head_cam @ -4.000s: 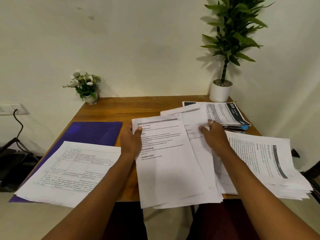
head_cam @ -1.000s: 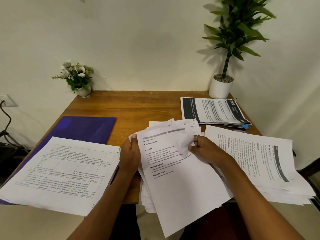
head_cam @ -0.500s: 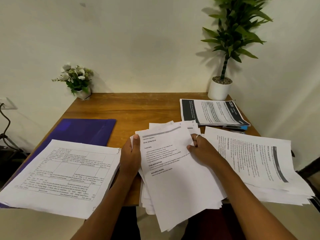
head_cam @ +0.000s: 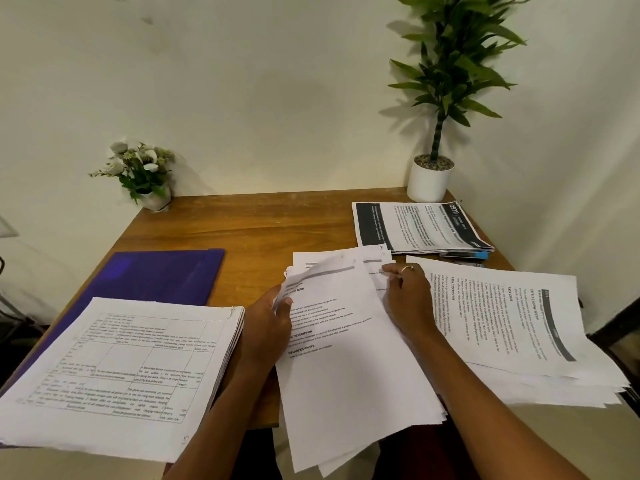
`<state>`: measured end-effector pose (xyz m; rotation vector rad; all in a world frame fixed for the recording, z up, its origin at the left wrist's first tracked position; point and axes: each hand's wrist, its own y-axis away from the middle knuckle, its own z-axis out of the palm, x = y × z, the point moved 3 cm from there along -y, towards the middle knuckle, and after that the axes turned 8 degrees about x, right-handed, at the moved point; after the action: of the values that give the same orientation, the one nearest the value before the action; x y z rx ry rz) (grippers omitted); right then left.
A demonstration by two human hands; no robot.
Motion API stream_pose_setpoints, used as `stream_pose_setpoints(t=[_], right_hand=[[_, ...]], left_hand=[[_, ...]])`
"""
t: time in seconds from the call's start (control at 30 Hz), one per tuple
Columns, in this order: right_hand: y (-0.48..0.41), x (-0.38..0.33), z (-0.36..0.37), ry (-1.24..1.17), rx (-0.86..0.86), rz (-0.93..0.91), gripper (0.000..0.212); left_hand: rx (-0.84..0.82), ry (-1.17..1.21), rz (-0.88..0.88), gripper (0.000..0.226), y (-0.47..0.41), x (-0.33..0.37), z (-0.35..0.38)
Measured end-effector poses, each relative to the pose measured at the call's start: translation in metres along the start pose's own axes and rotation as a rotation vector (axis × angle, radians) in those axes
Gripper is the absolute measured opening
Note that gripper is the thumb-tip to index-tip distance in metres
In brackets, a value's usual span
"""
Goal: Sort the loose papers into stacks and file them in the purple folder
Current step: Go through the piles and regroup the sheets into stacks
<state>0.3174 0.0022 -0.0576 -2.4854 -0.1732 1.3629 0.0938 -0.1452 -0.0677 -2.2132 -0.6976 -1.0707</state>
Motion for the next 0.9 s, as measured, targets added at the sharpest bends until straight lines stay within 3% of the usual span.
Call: stream_pose_setpoints(t=[0.33, 0.9], right_hand=[[0.002, 0.009, 0.01, 0.165, 0.0, -0.039, 0.044], [-0.004, 0.013, 0.01, 0.076, 0.021, 0.0, 0.048]], left_hand=[[-0.002, 0.024, -0.018, 0.031, -0.002, -0.006, 0.003], [-0.027, 0.051, -0.075, 0.031, -0.004, -0.012, 0.006]])
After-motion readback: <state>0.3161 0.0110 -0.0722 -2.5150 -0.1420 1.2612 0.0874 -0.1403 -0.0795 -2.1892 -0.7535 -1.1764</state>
